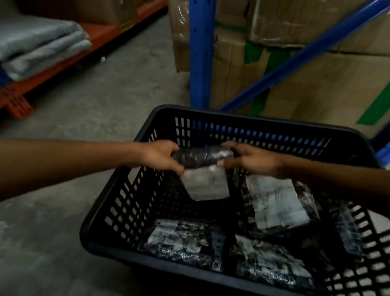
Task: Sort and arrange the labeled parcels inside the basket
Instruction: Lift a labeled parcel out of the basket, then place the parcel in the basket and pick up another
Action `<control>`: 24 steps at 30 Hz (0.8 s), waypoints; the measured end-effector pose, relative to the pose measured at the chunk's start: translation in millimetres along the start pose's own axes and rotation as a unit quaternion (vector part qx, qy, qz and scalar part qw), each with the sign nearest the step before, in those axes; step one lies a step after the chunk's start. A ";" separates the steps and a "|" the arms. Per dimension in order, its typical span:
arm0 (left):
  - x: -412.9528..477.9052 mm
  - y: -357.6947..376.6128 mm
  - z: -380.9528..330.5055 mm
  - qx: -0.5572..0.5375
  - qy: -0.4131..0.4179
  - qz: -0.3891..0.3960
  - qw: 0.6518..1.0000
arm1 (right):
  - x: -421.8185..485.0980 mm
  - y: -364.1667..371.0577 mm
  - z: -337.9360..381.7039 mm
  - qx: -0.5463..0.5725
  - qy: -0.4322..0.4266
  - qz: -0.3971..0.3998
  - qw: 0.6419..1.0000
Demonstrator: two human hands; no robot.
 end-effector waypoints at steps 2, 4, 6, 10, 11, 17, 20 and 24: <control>-7.6 -14.1 3.4 -0.170 -0.017 -0.032 0.985 | -8.1 -21.6 -1.7 0.151 0.031 -0.058 0.986; -12.6 -16.0 8.5 -0.298 -0.038 -0.055 0.952 | -15.0 -33.2 -12.9 0.270 0.087 -0.131 0.950; -15.2 -3.9 9.0 -0.368 -0.053 -0.030 0.928 | -18.1 -32.3 -28.9 0.321 0.145 -0.174 0.920; -11.6 30.7 17.4 -0.386 -0.080 -0.016 0.919 | -23.7 -5.5 -38.2 0.323 0.192 -0.150 0.915; -7.7 39.4 22.9 -0.379 -0.100 -0.023 0.920 | -22.5 3.8 -38.7 0.300 0.192 -0.130 0.926; 32.1 63.8 41.6 -0.250 -0.168 -0.067 0.951 | -11.5 61.9 -67.6 0.260 0.263 -0.145 0.918; 52.2 68.2 48.4 -0.213 -0.181 -0.076 0.957 | 9.0 69.6 -82.4 0.268 0.262 -0.169 0.912; 73.5 76.2 58.2 -0.177 -0.217 -0.062 0.958 | 39.8 81.0 -99.1 0.232 0.262 -0.162 0.923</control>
Point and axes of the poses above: each hand's wrist, its own x-axis towards the middle knuckle, its own y-axis out of the palm, z = x × y, the point moved 9 cm from there along x, towards the middle knuckle, and after that the axes turned 3 degrees about -y, right-handed, at the moved point
